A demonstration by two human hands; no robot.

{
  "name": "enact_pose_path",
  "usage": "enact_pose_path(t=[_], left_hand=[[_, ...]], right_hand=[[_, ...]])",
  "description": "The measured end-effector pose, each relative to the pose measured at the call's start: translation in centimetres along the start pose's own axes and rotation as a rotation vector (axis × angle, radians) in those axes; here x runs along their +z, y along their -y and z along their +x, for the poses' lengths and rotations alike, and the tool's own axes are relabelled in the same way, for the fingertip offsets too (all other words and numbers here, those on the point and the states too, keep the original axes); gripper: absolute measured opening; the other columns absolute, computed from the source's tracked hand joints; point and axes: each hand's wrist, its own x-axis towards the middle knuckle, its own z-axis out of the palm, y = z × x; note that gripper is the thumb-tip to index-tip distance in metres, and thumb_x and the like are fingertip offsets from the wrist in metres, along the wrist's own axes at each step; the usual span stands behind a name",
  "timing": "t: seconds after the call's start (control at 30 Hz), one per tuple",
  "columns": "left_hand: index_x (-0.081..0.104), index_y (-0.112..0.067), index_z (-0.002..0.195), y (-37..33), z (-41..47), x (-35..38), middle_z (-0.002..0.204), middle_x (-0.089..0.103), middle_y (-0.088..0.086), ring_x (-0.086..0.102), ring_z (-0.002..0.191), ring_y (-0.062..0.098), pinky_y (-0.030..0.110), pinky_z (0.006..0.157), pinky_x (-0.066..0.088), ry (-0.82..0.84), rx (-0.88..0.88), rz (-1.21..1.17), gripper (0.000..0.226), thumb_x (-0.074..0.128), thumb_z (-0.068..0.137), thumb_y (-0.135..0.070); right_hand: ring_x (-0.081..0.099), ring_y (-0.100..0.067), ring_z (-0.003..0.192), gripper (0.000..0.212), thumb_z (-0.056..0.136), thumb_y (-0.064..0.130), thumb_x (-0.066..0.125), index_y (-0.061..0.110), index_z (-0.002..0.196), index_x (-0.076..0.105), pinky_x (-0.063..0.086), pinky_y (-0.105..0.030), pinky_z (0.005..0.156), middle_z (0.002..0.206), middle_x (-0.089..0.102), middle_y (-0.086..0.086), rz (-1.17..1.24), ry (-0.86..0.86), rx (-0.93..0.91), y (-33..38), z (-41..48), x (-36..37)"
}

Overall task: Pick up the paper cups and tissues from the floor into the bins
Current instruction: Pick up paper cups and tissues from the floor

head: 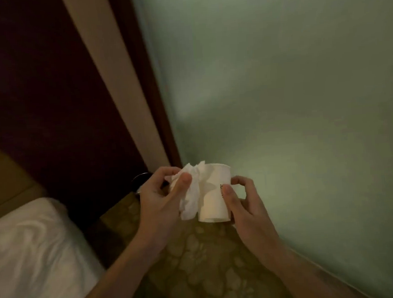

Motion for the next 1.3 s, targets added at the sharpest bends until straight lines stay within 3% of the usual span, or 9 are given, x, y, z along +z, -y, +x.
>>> enact_pose_path(t=[0.1,0.27,0.33,0.43,0.53,0.67,0.87,1.1,1.3], left_hand=[[0.069,-0.019,0.093,3.8,0.9,-6.2,0.089,0.066,-0.007,0.066,0.083,0.013,0.024,0.063,0.057,-0.141,-0.101,0.045,0.042,0.059,0.075,-0.057],[0.073,-0.032,0.087,11.6,4.2,-16.1,0.091,0.069,-0.008,0.068,0.087,0.017,0.033,0.068,0.059,-0.295,-0.313,0.034,0.037,0.06,0.069,-0.062],[0.073,-0.033,0.088,14.6,6.5,-19.6,0.091,0.069,-0.01,0.067,0.088,0.017,0.027,0.064,0.057,-0.346,-0.372,0.024,0.041,0.06,0.066,-0.065],[0.072,-0.033,0.09,18.2,9.9,-23.8,0.093,0.068,-0.01,0.065,0.09,0.016,0.026,0.068,0.056,-0.363,-0.428,0.041,0.037,0.058,0.07,-0.062],[0.07,-0.033,0.093,20.9,13.8,-26.9,0.093,0.068,-0.011,0.065,0.091,0.014,0.03,0.074,0.057,-0.346,-0.487,0.04,0.039,0.058,0.071,-0.063],[0.065,-0.028,0.102,24.4,18.8,-29.4,0.102,0.067,-0.006,0.066,0.093,0.011,0.021,0.07,0.054,-0.326,-0.545,0.02,0.045,0.056,0.075,-0.063],[0.051,-0.016,0.103,30.9,26.4,-31.2,0.1,0.058,0.004,0.06,0.092,0.017,0.023,0.066,0.05,-0.416,-0.777,-0.041,0.048,0.06,0.081,-0.057],[0.049,-0.009,0.083,37.6,38.4,-32.7,0.087,0.053,0.014,0.051,0.083,0.027,0.035,0.074,0.042,-0.433,-0.922,-0.037,0.038,0.058,0.094,-0.043],[0.057,-0.005,0.1,41.6,48.2,-34.8,0.1,0.065,0.012,0.061,0.091,0.021,0.03,0.076,0.049,-0.419,-1.006,-0.083,0.044,0.055,0.095,-0.048]], right_hand=[[0.066,0.003,0.088,0.047,0.073,0.072,0.048,0.051,0.115,0.045,0.057,-0.019,0.065,0.108,0.064,0.015,-0.044,0.128,0.07,-2.5,3.1,7.0],[0.066,-0.004,0.094,0.077,0.071,0.072,0.051,0.04,0.14,0.04,0.059,-0.021,0.071,0.119,0.058,0.02,-0.184,0.277,0.195,-7.6,9.1,18.4],[0.063,-0.008,0.104,0.083,0.071,0.076,0.047,0.042,0.146,0.033,0.059,-0.028,0.082,0.131,0.053,0.019,-0.246,0.32,0.239,-9.6,11.6,22.4],[0.059,-0.01,0.11,0.07,0.086,0.064,0.049,0.041,0.149,0.028,0.058,-0.03,0.087,0.141,0.049,0.014,-0.215,0.358,0.332,-11.8,15.2,27.6],[0.059,-0.007,0.103,0.058,0.097,0.046,0.049,0.041,0.15,0.025,0.055,-0.016,0.07,0.127,0.051,0.02,-0.124,0.366,0.387,-13.1,19.0,31.7],[0.061,-0.014,0.101,0.056,0.099,0.039,0.05,0.047,0.148,0.024,0.053,-0.016,0.064,0.12,0.05,0.02,-0.042,0.356,0.475,-14.5,24.1,35.4],[0.069,-0.008,0.091,0.05,0.092,0.038,0.063,0.052,0.133,0.037,0.056,-0.022,0.066,0.119,0.054,0.015,-0.031,0.36,0.565,-18.3,33.0,38.8],[0.068,-0.016,0.097,0.033,0.089,0.037,0.067,0.042,0.108,0.041,0.058,-0.025,0.068,0.118,0.058,0.002,-0.03,0.324,0.668,-22.8,46.0,43.5],[0.069,-0.015,0.094,0.028,0.089,0.04,0.066,0.041,0.106,0.043,0.057,-0.025,0.066,0.116,0.061,0.002,-0.038,0.309,0.706,-24.2,56.4,47.5]])
